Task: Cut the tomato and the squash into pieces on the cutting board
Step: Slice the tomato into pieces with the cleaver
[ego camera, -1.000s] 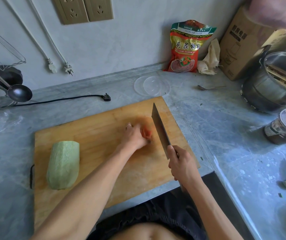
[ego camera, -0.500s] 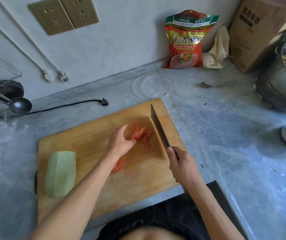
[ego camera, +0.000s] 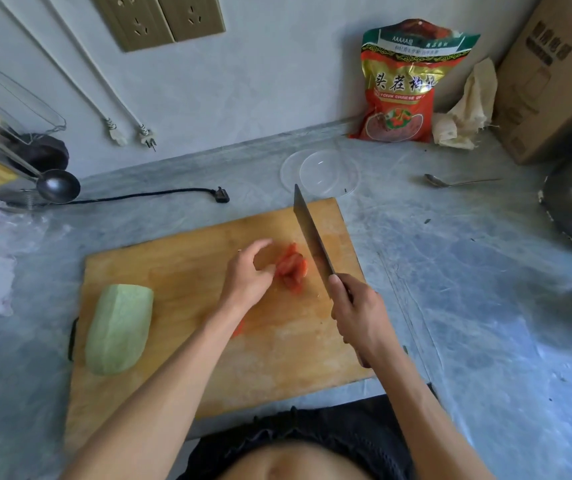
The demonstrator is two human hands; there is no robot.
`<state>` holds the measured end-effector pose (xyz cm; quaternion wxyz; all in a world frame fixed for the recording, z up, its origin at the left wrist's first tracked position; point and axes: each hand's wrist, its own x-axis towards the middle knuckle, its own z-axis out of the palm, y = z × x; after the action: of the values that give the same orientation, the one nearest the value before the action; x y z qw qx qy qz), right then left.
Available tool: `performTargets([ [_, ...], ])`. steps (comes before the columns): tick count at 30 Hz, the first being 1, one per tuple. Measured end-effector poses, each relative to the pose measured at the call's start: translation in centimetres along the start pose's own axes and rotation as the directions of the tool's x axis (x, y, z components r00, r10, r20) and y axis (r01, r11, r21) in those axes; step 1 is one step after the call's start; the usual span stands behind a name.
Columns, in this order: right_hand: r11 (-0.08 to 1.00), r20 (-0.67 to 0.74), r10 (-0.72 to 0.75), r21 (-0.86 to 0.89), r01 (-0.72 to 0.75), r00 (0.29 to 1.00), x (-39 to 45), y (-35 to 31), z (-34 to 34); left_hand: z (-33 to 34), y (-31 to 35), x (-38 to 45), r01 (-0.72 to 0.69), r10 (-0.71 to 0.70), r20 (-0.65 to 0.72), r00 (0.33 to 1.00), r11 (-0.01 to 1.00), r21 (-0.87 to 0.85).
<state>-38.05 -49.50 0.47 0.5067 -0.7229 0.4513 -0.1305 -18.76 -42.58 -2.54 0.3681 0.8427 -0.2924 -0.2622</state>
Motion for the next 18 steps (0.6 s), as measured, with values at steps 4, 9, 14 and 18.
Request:
performTargets([
  [4, 0.998, 0.009, -0.068, 0.008, 0.067, 0.998, -0.1, -0.5, -0.3, -3.2, -2.9, -2.0, 0.000, 0.003, -0.091, 0.996, 0.999, 0.038],
  [9, 0.996, 0.188, -0.084, 0.050, 0.076, 0.979, -1.1, -1.6, 1.0, -5.9, -7.2, -5.8, 0.052, -0.045, -0.110, 0.993, 0.997, 0.062],
  [14, 0.995, 0.305, -0.090, 0.067, 0.073, 0.948, -2.4, -1.8, 3.3, -5.9, -9.9, -8.3, 0.077, -0.083, 0.073, 0.994, 0.993, 0.084],
  [18, 0.998, 0.329, -0.063, 0.042, 0.052, 0.942, -3.5, -1.8, 4.4, -5.1, -10.4, -7.9, 0.024, -0.040, 0.057, 0.998, 0.964, 0.263],
])
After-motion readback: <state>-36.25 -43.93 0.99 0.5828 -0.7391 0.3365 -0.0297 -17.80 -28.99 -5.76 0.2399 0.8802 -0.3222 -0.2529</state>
